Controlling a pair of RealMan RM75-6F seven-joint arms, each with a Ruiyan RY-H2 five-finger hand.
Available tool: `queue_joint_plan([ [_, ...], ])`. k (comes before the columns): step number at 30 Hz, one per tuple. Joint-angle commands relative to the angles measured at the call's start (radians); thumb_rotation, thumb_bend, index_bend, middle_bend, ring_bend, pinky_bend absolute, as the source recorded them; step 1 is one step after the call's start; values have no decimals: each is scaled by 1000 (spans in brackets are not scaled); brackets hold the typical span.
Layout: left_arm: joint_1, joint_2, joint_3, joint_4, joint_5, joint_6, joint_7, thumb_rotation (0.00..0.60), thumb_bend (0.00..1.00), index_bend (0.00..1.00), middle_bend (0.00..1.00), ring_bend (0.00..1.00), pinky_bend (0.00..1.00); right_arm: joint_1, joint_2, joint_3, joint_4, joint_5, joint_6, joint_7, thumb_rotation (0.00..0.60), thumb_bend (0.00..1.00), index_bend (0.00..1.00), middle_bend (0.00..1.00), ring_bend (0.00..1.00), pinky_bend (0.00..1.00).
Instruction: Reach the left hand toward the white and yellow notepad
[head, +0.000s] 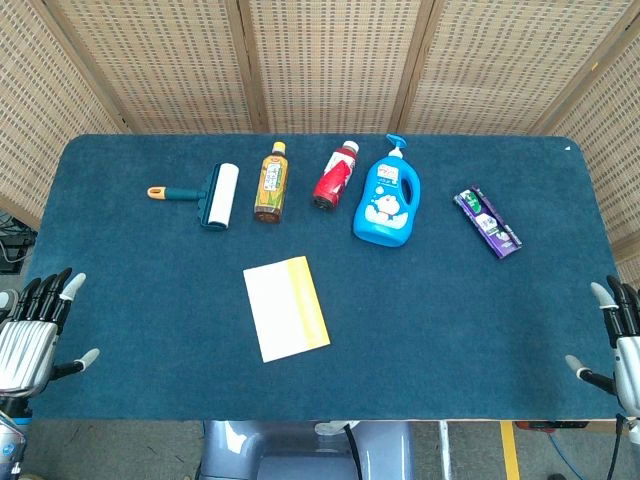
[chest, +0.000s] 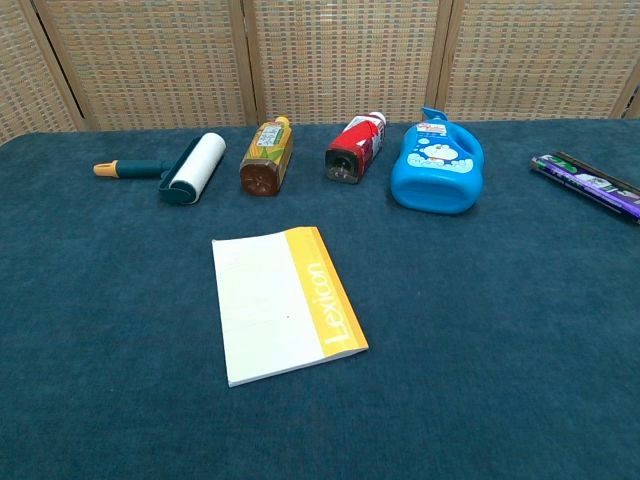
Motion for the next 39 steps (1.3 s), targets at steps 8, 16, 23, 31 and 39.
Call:
queue_joint_plan([
  [8,-10,-9,-2,9,16,-10,0,600,0,0,0,0,0,1,2,2,-1,3,-2,2,600,0,0,0,0,0],
  [16,-101,-93,-28,34,59,-102,-43,600,1,0,693,679,556,7,-1,11,6,30,-20,-4,600,0,0,0,0,0],
  [23,-359,-180,-86,9,-204,-586,-104,600,654,0,999,983,997,23,-20,26,22,85,-63,-46,600,0,0,0,0,0],
  [31,-566,-303,-117,76,-570,-842,-30,600,1000,0,1000,998,1000,35,-36,37,43,129,-97,-73,600,0,0,0,0,0],
  [39,-675,-368,-97,94,-747,-823,53,600,1000,0,1000,998,1000,37,-41,42,57,152,-110,-74,600,0,0,0,0,0],
])
